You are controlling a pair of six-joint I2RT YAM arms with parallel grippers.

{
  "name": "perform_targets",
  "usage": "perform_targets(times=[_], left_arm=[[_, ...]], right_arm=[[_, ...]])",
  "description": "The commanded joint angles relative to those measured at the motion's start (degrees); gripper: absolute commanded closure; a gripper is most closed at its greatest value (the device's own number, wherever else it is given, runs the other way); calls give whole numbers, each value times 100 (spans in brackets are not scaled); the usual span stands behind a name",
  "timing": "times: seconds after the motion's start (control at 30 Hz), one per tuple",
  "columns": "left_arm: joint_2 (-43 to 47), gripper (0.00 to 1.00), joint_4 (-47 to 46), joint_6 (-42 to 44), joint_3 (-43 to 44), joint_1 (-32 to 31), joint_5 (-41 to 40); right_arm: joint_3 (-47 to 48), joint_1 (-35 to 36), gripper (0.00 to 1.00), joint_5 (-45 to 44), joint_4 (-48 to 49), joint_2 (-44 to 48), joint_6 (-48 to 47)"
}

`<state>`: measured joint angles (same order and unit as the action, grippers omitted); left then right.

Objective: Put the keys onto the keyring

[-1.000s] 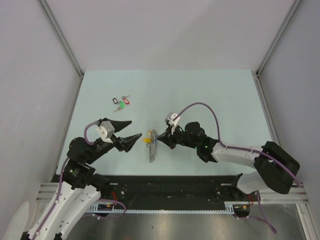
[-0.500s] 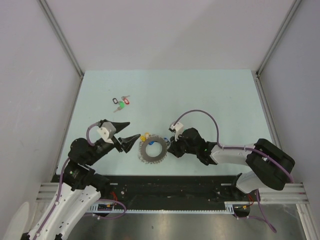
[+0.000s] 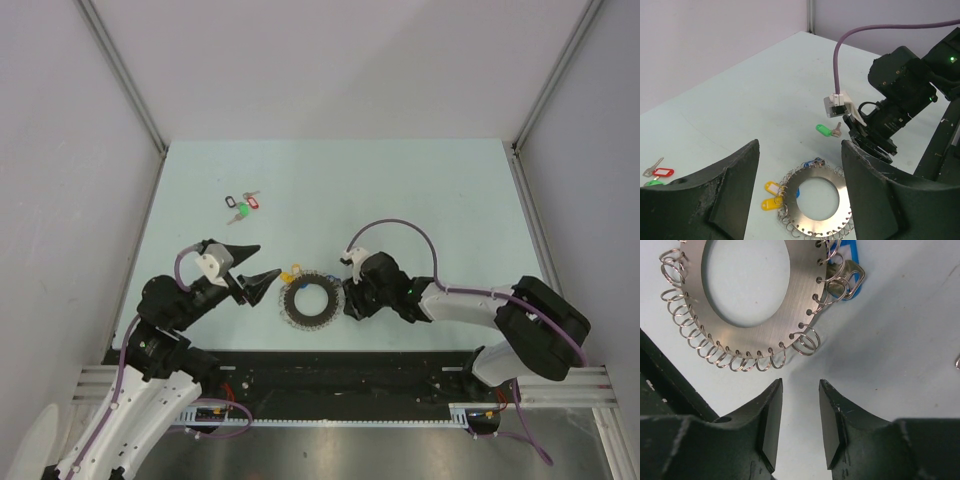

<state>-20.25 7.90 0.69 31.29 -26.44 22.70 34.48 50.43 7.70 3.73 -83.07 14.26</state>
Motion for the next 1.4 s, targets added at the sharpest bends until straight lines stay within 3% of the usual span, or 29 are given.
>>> perform_targets(times=[0.0,0.17,0.4,0.8,1.03,1.23,1.37], left_arm=[[-14,29,1,142,62,-11,68],[-5,29,1,142,70,-2,77],[-14,29,10,142,62,-11,94],[-32,29,1,133,62,-11,156],[-14,29,10,133,53,-2,156],[12,29,18,133,53,-11,138],[39,29,27,125,53,-11,129]], right_arm=[[533,-227,57,266,-670,194,-370],[1024,-420,59,679,-979,-95,-872],[1473,-631,69,1171,-1120,-816,-1040],[1588,-623,71,1365,-970,-1264,-1004],[1711,-588,78,1102,-1023,-1458,-995],[1773,-351,100,593,-1400,-1169,-1004],[1913,-26,100,-249,-1699,-738,-1057]])
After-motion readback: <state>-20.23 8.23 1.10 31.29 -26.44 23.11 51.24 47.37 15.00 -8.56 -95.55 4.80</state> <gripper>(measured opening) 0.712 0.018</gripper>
